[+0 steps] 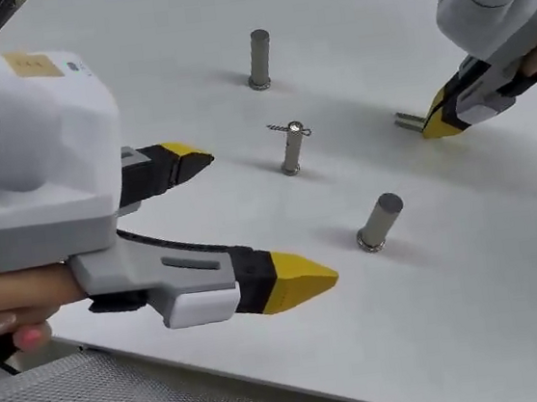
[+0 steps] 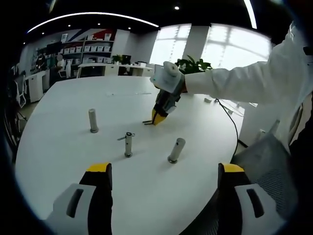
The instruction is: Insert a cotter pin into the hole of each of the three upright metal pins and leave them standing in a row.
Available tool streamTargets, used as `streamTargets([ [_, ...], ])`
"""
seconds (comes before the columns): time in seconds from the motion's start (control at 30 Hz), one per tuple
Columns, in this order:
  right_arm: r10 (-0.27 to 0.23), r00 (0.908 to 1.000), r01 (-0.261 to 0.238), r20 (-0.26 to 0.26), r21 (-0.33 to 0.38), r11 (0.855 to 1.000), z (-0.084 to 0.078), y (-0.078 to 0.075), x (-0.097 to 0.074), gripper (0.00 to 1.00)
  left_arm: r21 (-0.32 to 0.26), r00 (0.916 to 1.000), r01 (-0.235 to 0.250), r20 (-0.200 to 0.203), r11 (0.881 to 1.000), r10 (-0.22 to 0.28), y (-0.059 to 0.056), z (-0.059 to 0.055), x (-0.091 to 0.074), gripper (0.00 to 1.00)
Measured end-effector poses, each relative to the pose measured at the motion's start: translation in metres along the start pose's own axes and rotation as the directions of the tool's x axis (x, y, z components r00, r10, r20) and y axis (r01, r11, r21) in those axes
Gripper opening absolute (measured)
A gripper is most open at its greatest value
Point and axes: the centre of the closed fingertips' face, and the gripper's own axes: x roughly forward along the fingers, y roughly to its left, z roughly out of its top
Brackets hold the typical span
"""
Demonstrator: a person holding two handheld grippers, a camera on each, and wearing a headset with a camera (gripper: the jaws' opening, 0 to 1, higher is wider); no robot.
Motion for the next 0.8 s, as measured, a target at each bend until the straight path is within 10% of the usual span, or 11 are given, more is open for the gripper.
streamTargets([
  [0.53, -0.028, 0.9938, 0.023, 0.108, 0.052, 0.998, 0.008, 0.014, -0.02, 0.0, -0.012, 0.998, -0.017, 0.06, 1.0, 0.017, 0.002, 0.023, 0.002, 0.78],
  [0.8, -0.104, 0.9629, 0.097, 0.249, 0.04, 0.995, 0.019, 0.027, -0.055, 0.0, -0.12, 0.9886, 0.019, 0.151, 0.993, 0.0, -0.001, 0.044, 0.004, 0.63],
])
